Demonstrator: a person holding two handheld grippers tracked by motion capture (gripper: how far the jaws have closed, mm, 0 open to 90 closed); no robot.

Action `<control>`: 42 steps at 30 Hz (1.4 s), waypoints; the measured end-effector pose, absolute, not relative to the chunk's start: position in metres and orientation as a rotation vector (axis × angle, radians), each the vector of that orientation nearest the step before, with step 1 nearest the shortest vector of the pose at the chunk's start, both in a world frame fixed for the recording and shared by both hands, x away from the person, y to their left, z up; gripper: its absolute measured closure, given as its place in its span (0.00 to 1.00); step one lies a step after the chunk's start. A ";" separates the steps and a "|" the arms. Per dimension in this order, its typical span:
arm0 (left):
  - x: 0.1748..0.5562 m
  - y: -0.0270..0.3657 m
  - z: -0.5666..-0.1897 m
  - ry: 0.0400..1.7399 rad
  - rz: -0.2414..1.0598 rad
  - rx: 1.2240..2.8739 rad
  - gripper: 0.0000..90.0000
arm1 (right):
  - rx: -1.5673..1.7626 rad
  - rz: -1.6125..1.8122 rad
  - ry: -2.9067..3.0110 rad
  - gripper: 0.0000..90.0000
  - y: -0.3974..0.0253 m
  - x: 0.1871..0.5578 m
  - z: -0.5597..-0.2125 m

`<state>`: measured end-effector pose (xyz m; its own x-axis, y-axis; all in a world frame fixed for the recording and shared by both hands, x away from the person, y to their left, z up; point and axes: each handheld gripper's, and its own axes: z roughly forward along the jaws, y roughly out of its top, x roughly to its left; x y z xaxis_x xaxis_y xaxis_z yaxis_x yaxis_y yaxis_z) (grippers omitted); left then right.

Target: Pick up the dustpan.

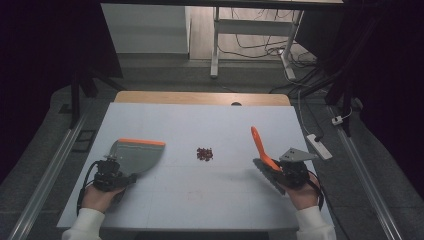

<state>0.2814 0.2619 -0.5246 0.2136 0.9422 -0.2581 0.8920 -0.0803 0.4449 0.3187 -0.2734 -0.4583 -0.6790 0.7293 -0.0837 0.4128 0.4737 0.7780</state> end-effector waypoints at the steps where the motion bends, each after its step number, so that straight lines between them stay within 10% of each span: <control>1: 0.281 0.263 -0.525 1.690 0.128 1.979 0.65 | 0.956 1.062 2.321 0.78 -0.273 0.319 -0.459; 42: 0.272 0.285 -0.513 1.542 0.247 1.891 0.69 | 0.954 1.048 2.331 0.78 -0.274 0.319 -0.461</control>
<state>0.2717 0.2850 -0.5126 0.2817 0.9230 -0.2620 0.7951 -0.0717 0.6022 0.3192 -0.2735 -0.4608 -0.6815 0.7267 -0.0863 0.4177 0.4831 0.7695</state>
